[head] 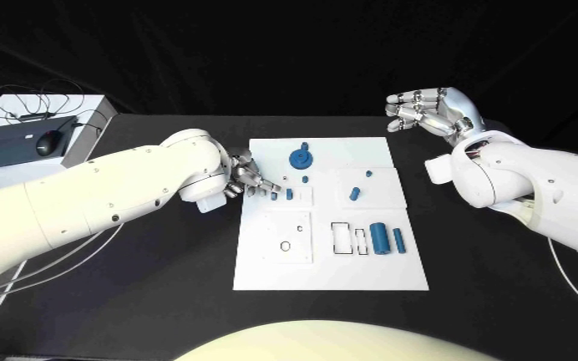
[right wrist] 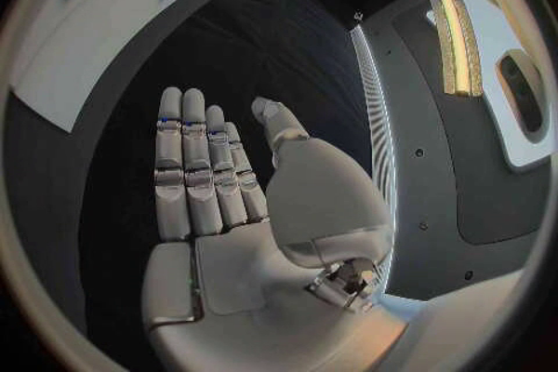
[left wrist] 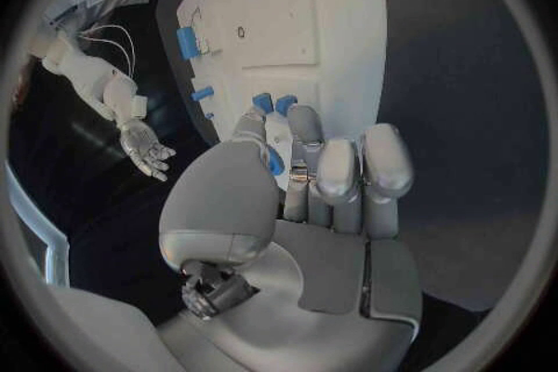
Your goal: Assemble the parts on the task board
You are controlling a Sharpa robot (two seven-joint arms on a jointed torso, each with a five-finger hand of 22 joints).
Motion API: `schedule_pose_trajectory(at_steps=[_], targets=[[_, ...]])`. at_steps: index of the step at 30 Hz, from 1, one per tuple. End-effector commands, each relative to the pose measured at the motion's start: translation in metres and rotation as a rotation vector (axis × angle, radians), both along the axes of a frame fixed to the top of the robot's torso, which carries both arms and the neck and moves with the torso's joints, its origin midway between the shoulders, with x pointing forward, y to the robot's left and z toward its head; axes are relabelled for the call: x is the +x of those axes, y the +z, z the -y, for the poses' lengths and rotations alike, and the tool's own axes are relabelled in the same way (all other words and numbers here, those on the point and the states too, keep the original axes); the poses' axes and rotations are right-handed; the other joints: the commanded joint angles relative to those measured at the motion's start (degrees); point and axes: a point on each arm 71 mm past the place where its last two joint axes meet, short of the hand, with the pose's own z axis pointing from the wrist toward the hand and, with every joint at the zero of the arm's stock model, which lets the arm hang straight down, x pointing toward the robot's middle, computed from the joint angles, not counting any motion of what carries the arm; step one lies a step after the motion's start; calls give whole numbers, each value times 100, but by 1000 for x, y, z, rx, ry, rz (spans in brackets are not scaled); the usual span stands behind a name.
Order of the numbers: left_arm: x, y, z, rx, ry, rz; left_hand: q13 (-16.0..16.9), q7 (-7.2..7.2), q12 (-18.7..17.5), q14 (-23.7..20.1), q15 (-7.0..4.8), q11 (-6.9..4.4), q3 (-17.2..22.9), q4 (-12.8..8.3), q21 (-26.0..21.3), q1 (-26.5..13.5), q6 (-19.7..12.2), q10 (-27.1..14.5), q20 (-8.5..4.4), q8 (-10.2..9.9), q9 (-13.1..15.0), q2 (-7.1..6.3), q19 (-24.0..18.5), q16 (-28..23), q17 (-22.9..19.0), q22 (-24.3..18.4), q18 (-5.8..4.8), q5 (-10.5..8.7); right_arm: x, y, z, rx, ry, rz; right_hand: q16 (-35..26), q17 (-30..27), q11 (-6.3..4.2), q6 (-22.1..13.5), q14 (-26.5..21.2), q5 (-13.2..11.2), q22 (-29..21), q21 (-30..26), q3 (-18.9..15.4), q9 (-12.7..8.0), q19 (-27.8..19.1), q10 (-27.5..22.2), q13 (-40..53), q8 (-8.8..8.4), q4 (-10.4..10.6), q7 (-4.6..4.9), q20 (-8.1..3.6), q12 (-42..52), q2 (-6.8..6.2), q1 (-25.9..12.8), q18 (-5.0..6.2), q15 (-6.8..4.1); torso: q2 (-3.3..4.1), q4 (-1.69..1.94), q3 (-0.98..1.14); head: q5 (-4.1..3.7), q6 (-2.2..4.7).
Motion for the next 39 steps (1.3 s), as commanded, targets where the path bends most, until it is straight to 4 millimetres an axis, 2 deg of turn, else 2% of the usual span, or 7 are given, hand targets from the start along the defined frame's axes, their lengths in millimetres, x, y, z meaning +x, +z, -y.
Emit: schedule_pose_trajectory(at_steps=[1, 8, 19, 22, 25, 32, 39], targets=[[2, 3, -2, -65, 26, 6, -4, 32, 19, -34, -6, 26, -30, -72, -82, 28, -94, -56, -12, -8, -16, 117, -54, -64, -63, -48, 29, 9, 0, 0, -1, 1, 13, 6, -7, -8, 1, -16, -25, 17, -9, 39, 36, -5, -36, 10, -6, 6, -4, 2, -21, -31, -33, -25, -83, 2, -1, 0, 2, 4, 3], [7, 8, -10, -129, 70, 13, -97, 133, 25, -60, 27, 87, -141, -237, -302, 143, -201, -164, 3, -190, -461, 323, -119, -254, -219, -181, 69, 56, 0, 0, -1, 1, 13, 6, -7, -8, 1, -16, -25, 17, -9, 39, 36, -5, -36, 10, -6, 6, -4, 2, -21, -31, -33, -25, -83, 2, -2, -2, 3, 16, 7], [6, 9, -10, -141, 61, -3, -156, 158, 61, -62, 34, 100, -144, -341, -344, 215, -232, -206, 15, -179, -735, 371, -129, -292, -211, -192, 83, 62, 0, 0, -2, 1, 14, 6, -6, -7, 1, -14, -22, 17, -9, 41, 42, -5, -36, 10, -6, 6, -11, 2, -22, -34, -37, -21, -82, 0, -2, -1, 4, 23, -5], [5, 9, -9, -138, 50, -7, -172, 181, 86, -51, 46, 120, -141, -357, -369, 215, -159, -229, 16, -271, -1088, 356, -138, -304, -196, -197, 87, 62, 0, 0, -2, 1, 14, 6, -6, -7, 1, -14, -22, 17, -9, 41, 42, -5, -36, 10, -6, 6, -11, 2, -22, -34, -37, -21, -82, 0, -2, 0, 3, 21, 5], [4, 9, -7, -134, 39, -10, -188, 203, 82, -65, 48, 125, -131, -376, -392, 236, -201, -241, 20, -272, -1161, 357, -145, -332, -205, -205, 92, 61, 0, 0, -2, 2, 15, 6, -6, -7, 1, -14, -22, 17, -9, 41, 42, -5, -36, 10, -6, 6, -11, 2, -22, -34, -37, -21, -82, 0, -2, 0, 3, 20, 1], [0, 5, -4, -121, 2, -13, -199, 172, 86, -62, 33, 101, 642, -882, -395, 940, -107, -269, 21, -354, -1450, 201, -150, -332, -168, -194, 79, 48, -1, 0, -3, 2, 16, 5, -7, -8, 0, -9, -20, 18, -9, 46, 55, -6, -34, 16, -6, 8, -20, 0, -24, -37, -38, -19, -82, -1, 1, 2, 1, 22, -4], [-6, -3, -2, -123, -20, -33, -212, 177, 77, -57, 44, 104, 1029, -1093, -402, 929, 33, -267, 32, -493, -1857, 124, -154, -337, -127, -182, 78, 17, -1, 0, -3, 2, 16, 5, -7, -8, 0, -9, -20, 18, -9, 46, 55, -6, -34, 16, -6, 8, -20, 0, -24, -37, -38, -19, -82, -1, 1, 0, -3, 17, -8]])
